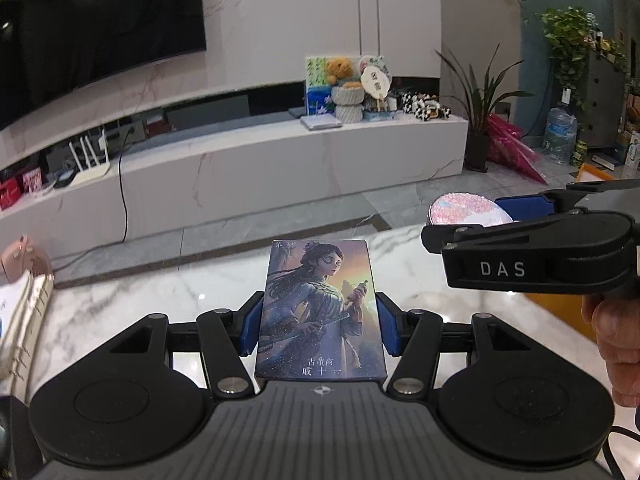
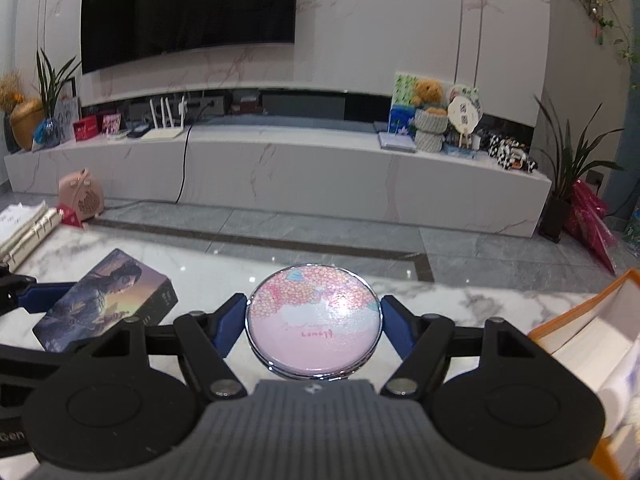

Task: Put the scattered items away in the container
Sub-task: 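Carry the card box with the left tool while the right tool carries the compact to the orange box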

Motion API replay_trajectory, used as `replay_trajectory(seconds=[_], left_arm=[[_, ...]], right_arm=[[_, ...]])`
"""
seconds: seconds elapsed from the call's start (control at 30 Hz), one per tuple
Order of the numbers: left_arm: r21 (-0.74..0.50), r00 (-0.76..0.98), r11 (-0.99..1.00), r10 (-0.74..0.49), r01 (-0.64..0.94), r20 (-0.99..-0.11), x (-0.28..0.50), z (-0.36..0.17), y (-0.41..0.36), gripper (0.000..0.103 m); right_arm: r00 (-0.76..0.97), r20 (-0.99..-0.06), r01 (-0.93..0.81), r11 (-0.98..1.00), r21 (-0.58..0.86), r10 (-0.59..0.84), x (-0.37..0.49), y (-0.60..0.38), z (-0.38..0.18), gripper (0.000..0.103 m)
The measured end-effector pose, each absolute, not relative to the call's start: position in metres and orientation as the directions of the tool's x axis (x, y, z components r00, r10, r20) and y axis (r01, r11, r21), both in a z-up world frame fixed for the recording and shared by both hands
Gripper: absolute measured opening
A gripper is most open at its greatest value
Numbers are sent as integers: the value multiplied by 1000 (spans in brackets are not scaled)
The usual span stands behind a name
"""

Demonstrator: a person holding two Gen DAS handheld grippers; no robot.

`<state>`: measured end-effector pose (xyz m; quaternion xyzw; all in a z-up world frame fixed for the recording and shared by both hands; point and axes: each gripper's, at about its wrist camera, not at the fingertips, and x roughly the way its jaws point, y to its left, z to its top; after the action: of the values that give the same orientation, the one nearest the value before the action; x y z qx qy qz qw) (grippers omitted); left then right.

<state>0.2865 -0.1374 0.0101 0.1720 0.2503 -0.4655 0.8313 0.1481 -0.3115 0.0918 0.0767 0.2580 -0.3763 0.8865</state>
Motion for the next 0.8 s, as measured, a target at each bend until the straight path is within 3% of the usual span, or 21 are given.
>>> replay_trajectory(seconds=[0.8], left_arm=[[127,337,315,-823,941,-458,161,90,-220,66]], right_arm=[[513,-376,818,572,-58,-772,-27,-346,187,74]])
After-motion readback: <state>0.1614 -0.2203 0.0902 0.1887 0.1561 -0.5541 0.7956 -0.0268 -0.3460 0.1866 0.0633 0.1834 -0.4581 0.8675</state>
